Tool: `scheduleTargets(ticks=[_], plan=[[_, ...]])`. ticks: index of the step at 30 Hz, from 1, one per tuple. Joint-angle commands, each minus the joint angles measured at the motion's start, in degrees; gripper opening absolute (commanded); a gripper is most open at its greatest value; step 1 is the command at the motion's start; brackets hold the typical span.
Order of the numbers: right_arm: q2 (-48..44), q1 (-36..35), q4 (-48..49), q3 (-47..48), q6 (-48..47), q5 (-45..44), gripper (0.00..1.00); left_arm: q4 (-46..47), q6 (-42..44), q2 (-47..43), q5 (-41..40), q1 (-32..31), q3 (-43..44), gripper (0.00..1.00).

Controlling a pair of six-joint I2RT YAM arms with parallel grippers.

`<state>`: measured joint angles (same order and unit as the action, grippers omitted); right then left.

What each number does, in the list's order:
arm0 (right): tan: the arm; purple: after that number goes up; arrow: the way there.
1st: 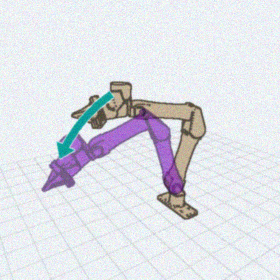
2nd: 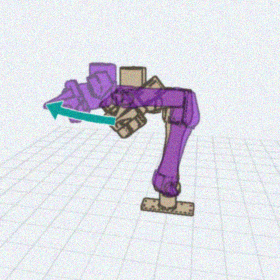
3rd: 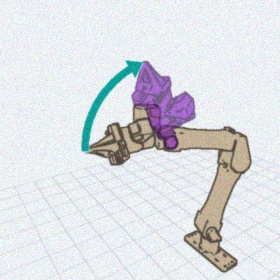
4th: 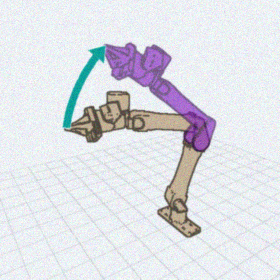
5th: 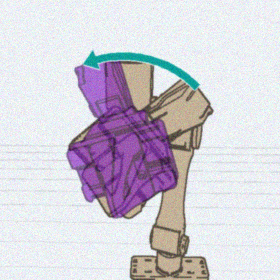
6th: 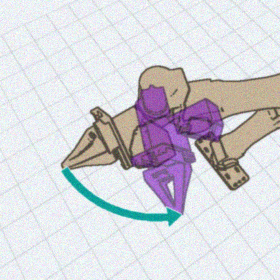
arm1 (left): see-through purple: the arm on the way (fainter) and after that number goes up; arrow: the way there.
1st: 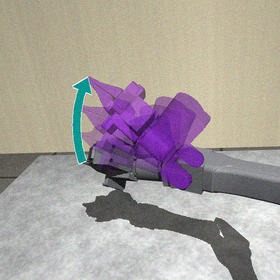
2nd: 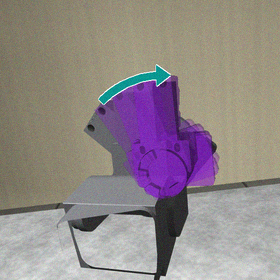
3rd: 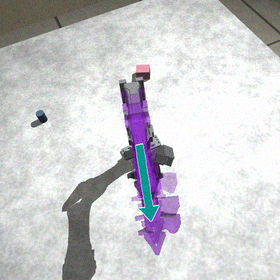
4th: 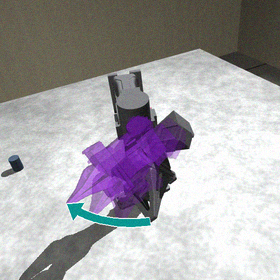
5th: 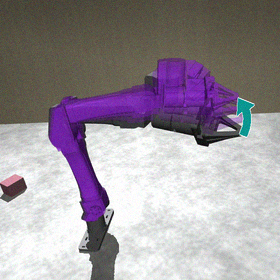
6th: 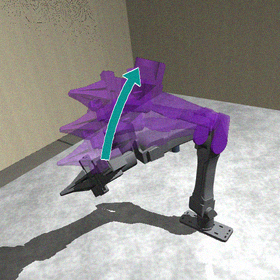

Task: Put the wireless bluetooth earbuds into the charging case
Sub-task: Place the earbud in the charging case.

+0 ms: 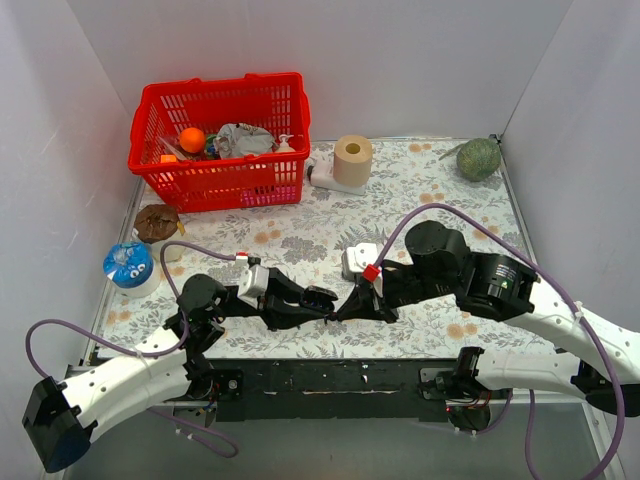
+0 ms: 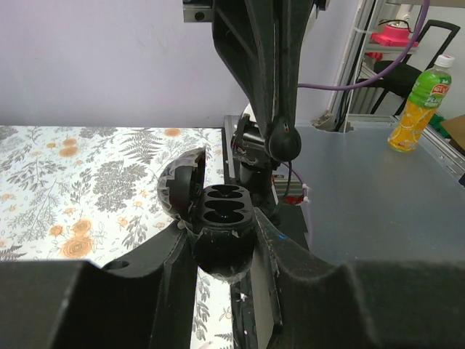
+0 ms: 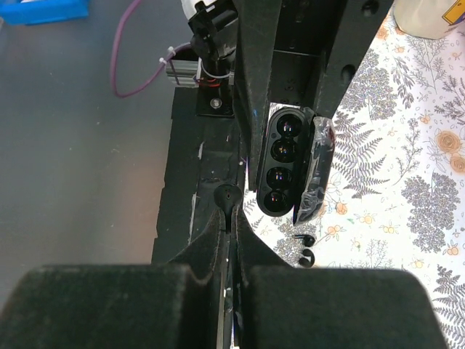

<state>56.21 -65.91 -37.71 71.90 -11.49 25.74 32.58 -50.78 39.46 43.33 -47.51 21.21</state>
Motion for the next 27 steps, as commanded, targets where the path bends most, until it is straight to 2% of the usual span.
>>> scheduleTargets(ticks=[1, 11, 27], plan=[[-0.7, -1.2, 0.6, 0.5, -1.1, -2.3, 0.01, 1.0, -0.1, 0.5, 2.4, 0.0, 3.1, 0.0], [-2.9, -1.8, 7.0, -3.2, 0.1, -8.2, 0.01, 2.9, -2.5, 1.2, 3.2, 0.0, 2.9, 0.0], [-1.5, -2.5, 10.5, -5.5, 1.2, -10.1, 0.01, 5.5, -4.5, 2.7, 3.3, 0.0, 2.4, 0.0]])
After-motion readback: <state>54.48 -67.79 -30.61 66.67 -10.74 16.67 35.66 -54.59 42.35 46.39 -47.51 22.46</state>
